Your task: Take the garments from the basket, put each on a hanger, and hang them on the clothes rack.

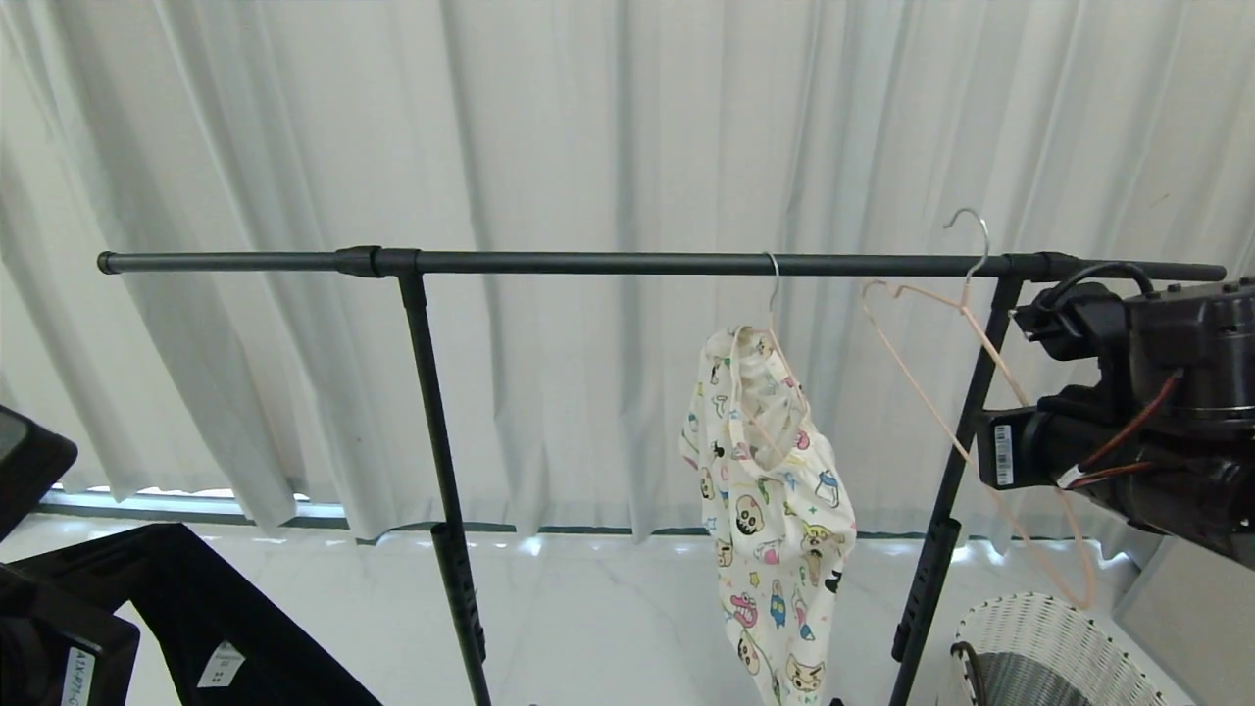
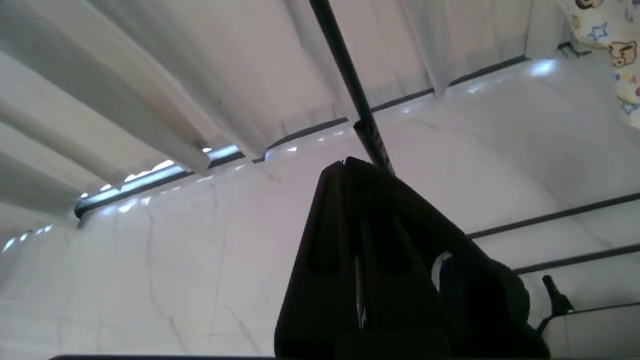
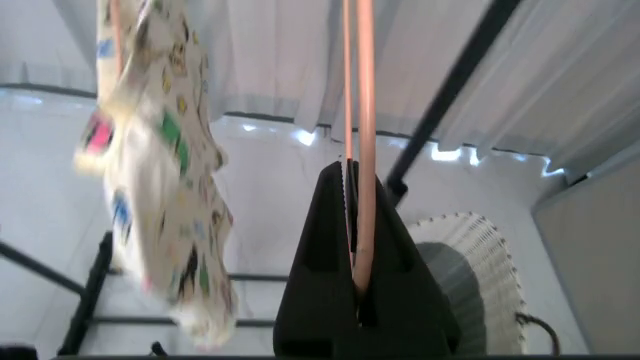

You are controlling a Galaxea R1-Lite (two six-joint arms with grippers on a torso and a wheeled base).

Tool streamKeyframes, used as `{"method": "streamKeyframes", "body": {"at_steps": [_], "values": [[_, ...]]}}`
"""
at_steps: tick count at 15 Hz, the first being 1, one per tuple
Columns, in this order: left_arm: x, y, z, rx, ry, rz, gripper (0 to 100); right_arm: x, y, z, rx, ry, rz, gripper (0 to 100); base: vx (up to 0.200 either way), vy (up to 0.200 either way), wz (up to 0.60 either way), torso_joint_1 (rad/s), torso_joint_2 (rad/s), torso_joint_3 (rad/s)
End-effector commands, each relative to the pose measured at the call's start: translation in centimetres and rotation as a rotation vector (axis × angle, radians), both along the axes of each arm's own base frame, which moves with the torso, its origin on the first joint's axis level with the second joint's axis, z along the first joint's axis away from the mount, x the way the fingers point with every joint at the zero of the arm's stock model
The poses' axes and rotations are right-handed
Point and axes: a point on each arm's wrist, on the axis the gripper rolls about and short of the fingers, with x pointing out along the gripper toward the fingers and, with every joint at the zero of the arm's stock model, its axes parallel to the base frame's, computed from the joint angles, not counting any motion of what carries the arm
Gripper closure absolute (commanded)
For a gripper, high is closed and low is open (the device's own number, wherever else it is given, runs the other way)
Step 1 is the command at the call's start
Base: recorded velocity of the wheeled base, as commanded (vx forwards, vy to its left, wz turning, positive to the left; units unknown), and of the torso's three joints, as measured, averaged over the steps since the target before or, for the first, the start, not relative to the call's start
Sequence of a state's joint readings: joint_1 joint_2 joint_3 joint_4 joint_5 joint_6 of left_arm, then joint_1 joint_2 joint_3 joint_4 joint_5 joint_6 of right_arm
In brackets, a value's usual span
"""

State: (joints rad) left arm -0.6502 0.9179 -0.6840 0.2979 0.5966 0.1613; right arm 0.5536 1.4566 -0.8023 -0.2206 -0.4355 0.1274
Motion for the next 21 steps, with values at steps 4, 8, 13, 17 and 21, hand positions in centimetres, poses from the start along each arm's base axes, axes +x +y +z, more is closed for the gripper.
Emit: {"method": "streamKeyframes", "body": {"at_steps": [4,8,13,17,21], "values": [[-0.4,0.3,0.1,-0.004,-0.016,-0.007,100,-2.0,-1.1,1.5,0.024,-0.054,0.016,100,-0.2,0.0,0.0,0.002,0.0,0.004],[-0.4,0.3,-0.1,-0.002,-0.009,-0.014,100,-3.6,-0.5,2.2,0.042,-0.068,0.078,100,-0.2,0.0,0.0,0.001,0.0,0.005],[-0.5,0.0,-0.2,0.004,-0.003,-0.047,100,-6.4,0.0,2.5,0.101,-0.011,0.262,100,-0.16,0.0,0.0,0.0,0.0,0.001],[0.3,-0.6,-0.5,0.023,0.03,-0.036,100,-8.7,1.3,1.1,0.178,0.103,0.501,100,0.0,0.0,0.0,0.0,0.0,0.0],[5.5,-4.7,0.1,-0.124,0.06,0.075,100,-12.2,2.7,-0.1,0.213,0.196,0.74,100,0.0,0.0,0.0,0.0,0.0,0.0]]}}
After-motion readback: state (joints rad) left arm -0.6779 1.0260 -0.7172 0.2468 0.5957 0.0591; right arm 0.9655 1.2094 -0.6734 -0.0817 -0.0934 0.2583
